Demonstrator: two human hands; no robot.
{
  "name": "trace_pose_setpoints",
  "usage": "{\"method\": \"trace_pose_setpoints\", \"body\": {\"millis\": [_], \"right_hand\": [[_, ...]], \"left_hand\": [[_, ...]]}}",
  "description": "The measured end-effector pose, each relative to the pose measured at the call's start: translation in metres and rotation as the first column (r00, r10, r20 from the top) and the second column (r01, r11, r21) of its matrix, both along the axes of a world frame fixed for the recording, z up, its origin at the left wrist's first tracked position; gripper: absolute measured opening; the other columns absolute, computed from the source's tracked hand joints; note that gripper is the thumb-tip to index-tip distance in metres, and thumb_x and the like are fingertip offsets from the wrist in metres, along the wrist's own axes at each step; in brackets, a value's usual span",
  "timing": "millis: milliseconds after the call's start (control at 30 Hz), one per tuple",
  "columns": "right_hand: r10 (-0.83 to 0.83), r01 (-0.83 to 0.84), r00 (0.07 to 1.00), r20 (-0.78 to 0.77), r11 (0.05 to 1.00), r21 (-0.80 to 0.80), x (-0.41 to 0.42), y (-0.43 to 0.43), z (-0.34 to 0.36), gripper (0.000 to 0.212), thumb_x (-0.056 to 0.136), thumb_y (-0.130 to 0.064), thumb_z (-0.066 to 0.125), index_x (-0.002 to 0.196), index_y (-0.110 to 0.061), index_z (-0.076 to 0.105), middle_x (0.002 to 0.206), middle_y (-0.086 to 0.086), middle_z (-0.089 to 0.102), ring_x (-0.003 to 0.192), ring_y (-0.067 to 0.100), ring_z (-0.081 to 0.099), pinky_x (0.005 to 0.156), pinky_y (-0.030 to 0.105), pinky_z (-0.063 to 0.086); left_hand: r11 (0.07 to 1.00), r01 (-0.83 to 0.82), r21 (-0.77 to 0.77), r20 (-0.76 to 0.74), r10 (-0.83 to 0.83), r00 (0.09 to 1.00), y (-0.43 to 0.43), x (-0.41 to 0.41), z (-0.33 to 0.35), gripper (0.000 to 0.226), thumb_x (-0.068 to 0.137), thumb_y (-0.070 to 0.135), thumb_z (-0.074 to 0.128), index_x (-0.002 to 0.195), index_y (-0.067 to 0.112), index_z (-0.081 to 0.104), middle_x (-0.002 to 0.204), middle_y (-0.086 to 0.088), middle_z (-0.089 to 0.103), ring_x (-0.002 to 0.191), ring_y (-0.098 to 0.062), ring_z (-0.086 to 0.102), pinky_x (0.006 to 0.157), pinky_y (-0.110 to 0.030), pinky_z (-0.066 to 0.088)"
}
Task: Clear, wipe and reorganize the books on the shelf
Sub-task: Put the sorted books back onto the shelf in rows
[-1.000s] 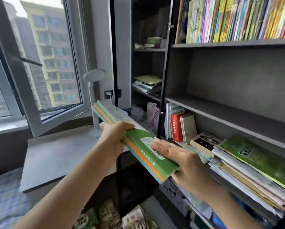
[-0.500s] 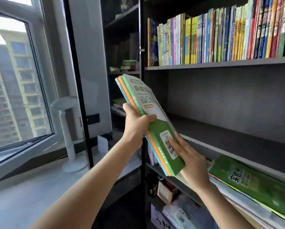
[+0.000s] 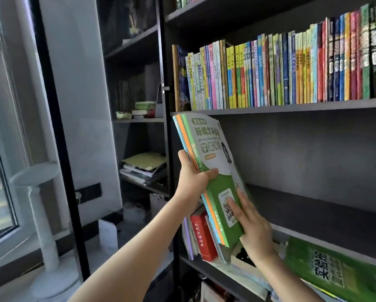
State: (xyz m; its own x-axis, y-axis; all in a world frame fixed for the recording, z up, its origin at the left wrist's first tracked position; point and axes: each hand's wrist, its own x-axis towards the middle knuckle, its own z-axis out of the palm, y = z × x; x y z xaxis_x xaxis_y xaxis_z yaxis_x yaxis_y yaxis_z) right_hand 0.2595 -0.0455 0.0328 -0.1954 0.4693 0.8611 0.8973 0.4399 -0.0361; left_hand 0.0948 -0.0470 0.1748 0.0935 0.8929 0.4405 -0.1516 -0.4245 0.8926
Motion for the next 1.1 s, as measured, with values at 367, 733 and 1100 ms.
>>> {"method": "trace_pose_setpoints", "body": {"millis": [367, 733, 1100], "right_hand": [[-0.117, 0.12, 0.991, 0.06, 0.991, -0.062, -0.024, 0.099, -0.004, 0.13, 0.055, -0.004, 0.088, 0.152, -0.039, 0.009, 0.161, 0.001, 0.011, 0.123, 0.039, 0.051, 0.062, 0.041, 0.061], [-0.165, -0.223, 0.916, -0.366, 0.55, -0.805, -0.024, 0.139, -0.003, 0.1, 0.082, -0.035, 0.064, 0.142, -0.057, -0.013, 0.134, -0.013, 0.049, 0.115, 0.016, 0.057, 0.098, 0.036, 0.046], [-0.302, 0.023, 0.879, -0.369, 0.8, -0.599, -0.066, 0.22, -0.004, 0.112, 0.084, -0.05, 0.064, 0.15, -0.012, -0.019, 0.157, 0.015, 0.018, 0.129, 0.026, 0.048, 0.101, 0.037, 0.044]], "left_hand": [[0.99, 0.141, 0.018, 0.025, -0.142, 0.99, 0.123, -0.032, -0.019, 0.043, 0.083, -0.004, 0.066, 0.105, 0.016, 0.035, 0.109, 0.001, 0.064, 0.093, -0.01, 0.068, 0.074, -0.032, 0.059], [0.95, -0.108, 0.293, -0.358, 0.214, 0.909, 0.185, 0.029, -0.061, 0.04, 0.087, 0.006, 0.06, 0.099, 0.024, 0.027, 0.099, 0.007, 0.058, 0.091, -0.021, 0.061, 0.074, -0.037, 0.053], [0.99, -0.067, 0.125, -0.165, 0.088, 0.982, 0.238, 0.03, -0.066, 0.039, 0.088, 0.005, 0.061, 0.11, 0.016, 0.031, 0.114, 0.003, 0.059, 0.107, -0.015, 0.06, 0.087, -0.046, 0.055]]}}
